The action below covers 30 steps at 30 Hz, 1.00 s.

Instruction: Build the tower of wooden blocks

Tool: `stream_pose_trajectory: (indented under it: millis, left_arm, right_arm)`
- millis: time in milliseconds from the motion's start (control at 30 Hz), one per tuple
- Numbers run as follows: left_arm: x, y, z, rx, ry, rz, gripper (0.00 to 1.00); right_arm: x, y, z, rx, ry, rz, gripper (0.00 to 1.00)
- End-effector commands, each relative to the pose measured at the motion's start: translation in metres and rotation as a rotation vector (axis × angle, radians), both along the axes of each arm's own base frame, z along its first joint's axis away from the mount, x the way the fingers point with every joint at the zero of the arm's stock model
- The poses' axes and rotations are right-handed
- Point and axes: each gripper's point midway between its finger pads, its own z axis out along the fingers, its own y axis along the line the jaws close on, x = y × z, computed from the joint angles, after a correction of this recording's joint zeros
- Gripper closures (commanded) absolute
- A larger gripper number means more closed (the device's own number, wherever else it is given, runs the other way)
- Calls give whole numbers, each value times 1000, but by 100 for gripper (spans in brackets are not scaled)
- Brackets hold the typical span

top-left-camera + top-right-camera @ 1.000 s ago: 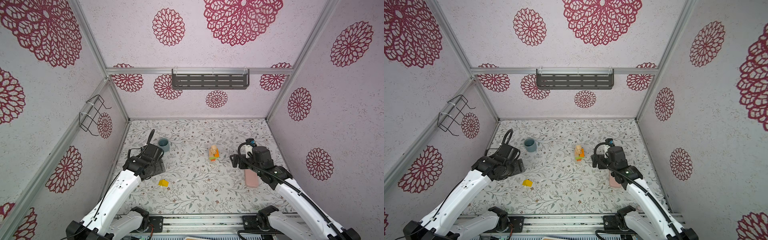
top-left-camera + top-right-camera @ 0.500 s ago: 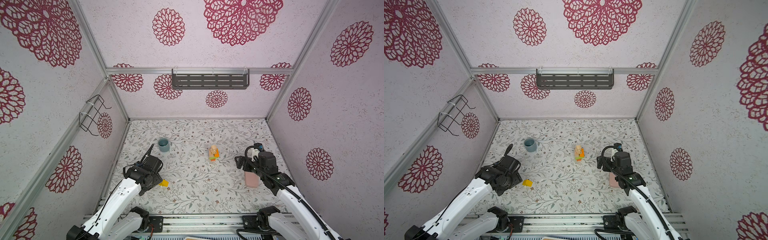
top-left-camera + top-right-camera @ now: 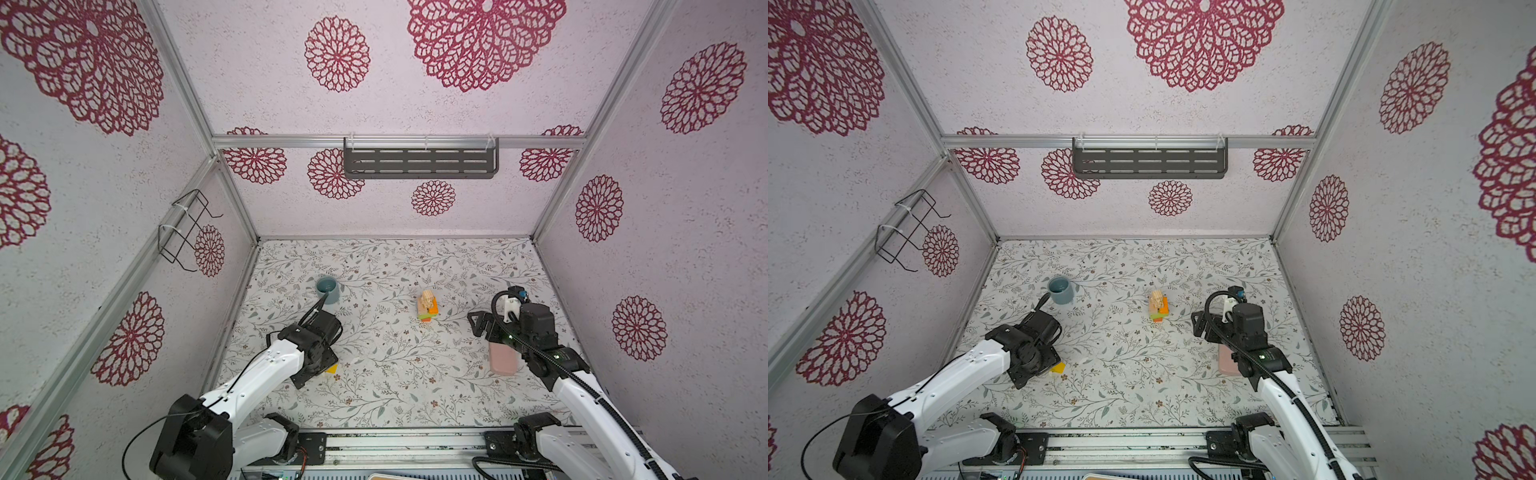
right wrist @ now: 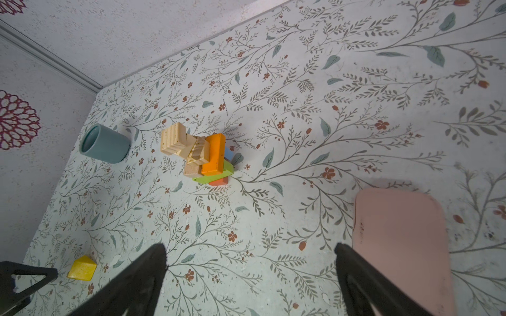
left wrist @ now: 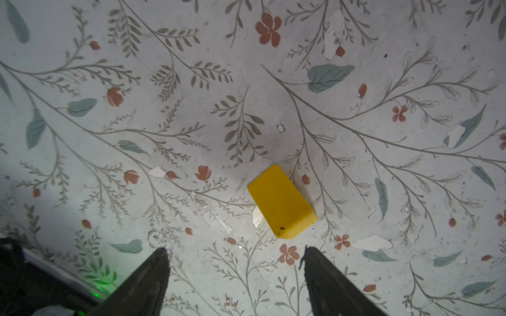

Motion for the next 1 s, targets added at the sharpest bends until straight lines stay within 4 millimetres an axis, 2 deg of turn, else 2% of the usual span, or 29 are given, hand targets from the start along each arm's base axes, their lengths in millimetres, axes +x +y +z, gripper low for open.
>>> stream_pose_trajectory:
  millis: [0, 467, 700, 867, 967]
  left_arm:
    - [16, -13, -4, -30, -47, 20, 20]
    - [50, -50, -28, -26, -43, -28, 20]
    - [79, -69, -26, -21, -55, -77, 20]
    - [104, -91, -20, -31, -68, -125, 20]
    - [112, -101, -16, -25, -71, -157, 20]
  right_arm:
    - [5, 2, 10, 34, -33, 0, 1]
    - [5, 4, 3, 42, -10, 11, 1]
    - [4, 4, 2, 40, -1, 14, 1]
    - [4, 3, 0, 34, 8, 12, 1]
    - [4, 3, 0, 32, 10, 10, 1]
